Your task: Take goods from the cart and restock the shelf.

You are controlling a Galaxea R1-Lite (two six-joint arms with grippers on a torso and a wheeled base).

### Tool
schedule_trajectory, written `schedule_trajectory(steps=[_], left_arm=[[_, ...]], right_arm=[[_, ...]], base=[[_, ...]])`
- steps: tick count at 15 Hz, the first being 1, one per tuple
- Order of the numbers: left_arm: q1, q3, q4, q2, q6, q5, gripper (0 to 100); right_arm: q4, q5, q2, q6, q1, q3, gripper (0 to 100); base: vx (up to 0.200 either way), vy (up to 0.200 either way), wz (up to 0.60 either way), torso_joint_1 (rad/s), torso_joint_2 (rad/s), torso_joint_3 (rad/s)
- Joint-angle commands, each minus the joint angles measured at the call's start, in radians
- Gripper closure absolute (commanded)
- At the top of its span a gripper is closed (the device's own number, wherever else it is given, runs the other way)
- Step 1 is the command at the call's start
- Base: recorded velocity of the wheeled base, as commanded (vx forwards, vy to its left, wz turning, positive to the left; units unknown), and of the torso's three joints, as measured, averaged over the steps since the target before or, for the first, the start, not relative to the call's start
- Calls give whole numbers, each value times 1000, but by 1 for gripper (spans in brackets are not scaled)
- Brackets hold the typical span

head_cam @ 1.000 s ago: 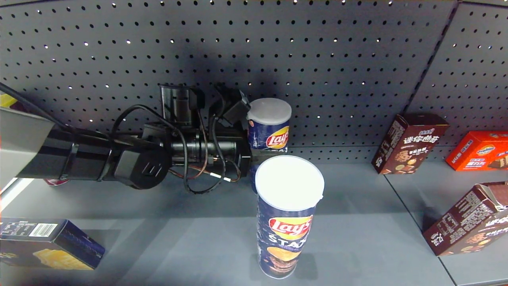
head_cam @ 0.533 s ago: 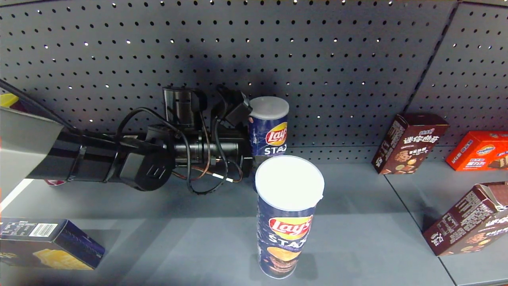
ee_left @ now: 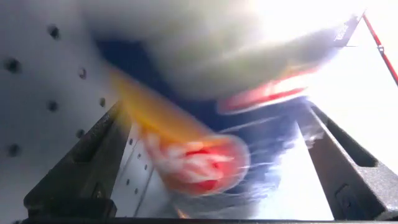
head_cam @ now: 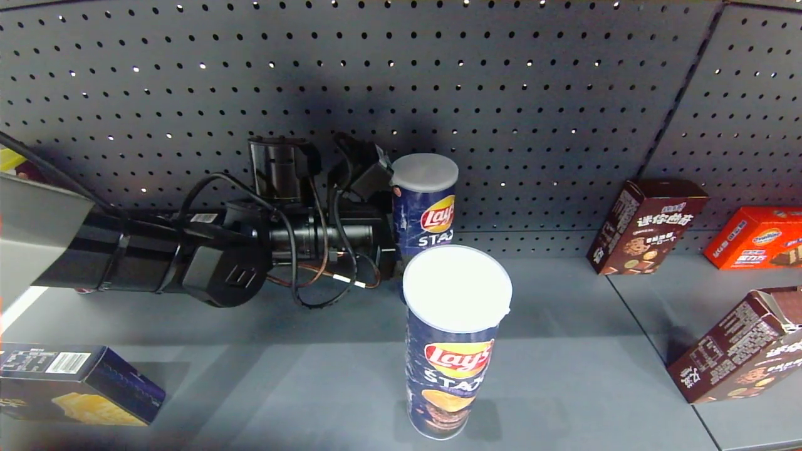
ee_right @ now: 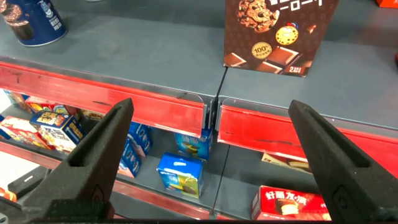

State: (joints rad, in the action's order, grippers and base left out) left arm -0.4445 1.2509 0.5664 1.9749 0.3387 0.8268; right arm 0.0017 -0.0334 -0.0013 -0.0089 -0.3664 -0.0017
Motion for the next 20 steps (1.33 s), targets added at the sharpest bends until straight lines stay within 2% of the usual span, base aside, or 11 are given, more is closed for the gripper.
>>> schedule_trajectory(steps=[1, 4, 7, 12, 16, 17, 20], left_arm=[[4, -21, 3, -44, -1, 0, 0], [12, -37, 3, -88, -3, 0, 0], [27, -126, 3, -179, -6, -2, 0], [41, -197, 3, -292, -10, -2, 0], [43, -252, 4, -357, -29, -2, 0], [58, -300, 6, -399, -30, -3, 0], [61, -366, 4, -485, -37, -3, 0]], right_arm=[[0, 0, 1, 0, 0, 0, 0], [0, 0, 1, 0, 0, 0, 0], [0, 0, 1, 0, 0, 0, 0], [0, 0, 1, 0, 0, 0, 0], [0, 0, 1, 0, 0, -1, 0], [0, 0, 1, 0, 0, 0, 0], [0, 0, 1, 0, 0, 0, 0]], base=[[0, 0, 0, 0, 0, 0], [0, 0, 0, 0, 0, 0], [0, 0, 0, 0, 0, 0], [0, 0, 0, 0, 0, 0], [0, 0, 0, 0, 0, 0], [0, 0, 0, 0, 0, 0], [0, 0, 0, 0, 0, 0]])
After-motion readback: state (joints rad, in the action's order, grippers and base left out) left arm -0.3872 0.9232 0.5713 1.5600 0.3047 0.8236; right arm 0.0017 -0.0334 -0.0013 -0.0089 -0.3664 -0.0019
